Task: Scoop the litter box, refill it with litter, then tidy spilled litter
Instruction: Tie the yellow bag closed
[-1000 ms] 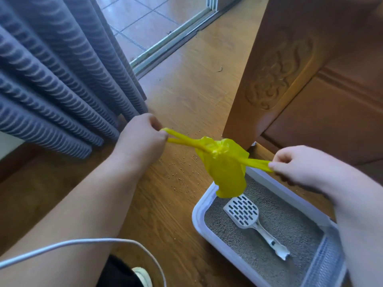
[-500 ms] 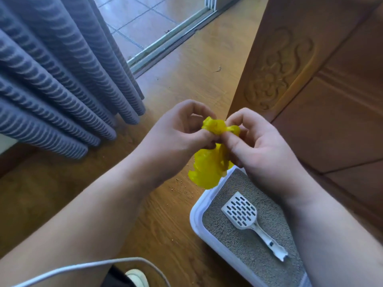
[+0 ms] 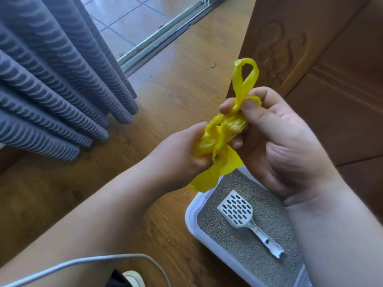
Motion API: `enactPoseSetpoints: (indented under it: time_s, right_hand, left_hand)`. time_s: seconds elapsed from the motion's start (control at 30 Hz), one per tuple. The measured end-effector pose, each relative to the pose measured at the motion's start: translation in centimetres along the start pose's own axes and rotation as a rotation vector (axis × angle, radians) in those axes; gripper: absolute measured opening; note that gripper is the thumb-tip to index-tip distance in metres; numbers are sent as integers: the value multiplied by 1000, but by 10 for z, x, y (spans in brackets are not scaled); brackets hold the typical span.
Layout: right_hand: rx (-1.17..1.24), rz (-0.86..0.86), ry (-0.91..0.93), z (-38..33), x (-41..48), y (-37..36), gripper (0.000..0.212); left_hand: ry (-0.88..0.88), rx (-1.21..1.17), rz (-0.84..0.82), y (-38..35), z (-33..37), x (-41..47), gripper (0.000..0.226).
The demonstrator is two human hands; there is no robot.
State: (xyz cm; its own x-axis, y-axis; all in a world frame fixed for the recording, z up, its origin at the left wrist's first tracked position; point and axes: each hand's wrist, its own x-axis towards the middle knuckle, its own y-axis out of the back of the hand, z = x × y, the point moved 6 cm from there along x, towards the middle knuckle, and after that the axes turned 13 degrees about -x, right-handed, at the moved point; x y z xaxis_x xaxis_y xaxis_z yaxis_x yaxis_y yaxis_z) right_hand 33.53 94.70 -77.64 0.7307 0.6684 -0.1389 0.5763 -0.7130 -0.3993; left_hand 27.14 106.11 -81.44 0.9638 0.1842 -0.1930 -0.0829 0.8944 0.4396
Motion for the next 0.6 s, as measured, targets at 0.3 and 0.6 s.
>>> enactPoseSetpoints:
  time_s: [0.3,0.6]
  right_hand:
    - [-185,228,-39,-27,-24,10,11]
    - [-434,227,-243,-137,-120,-66,17]
  left_hand:
    - [166,-71,-53,-17,12,-26,16]
    - [239,-198,-150,13,127,-125,23]
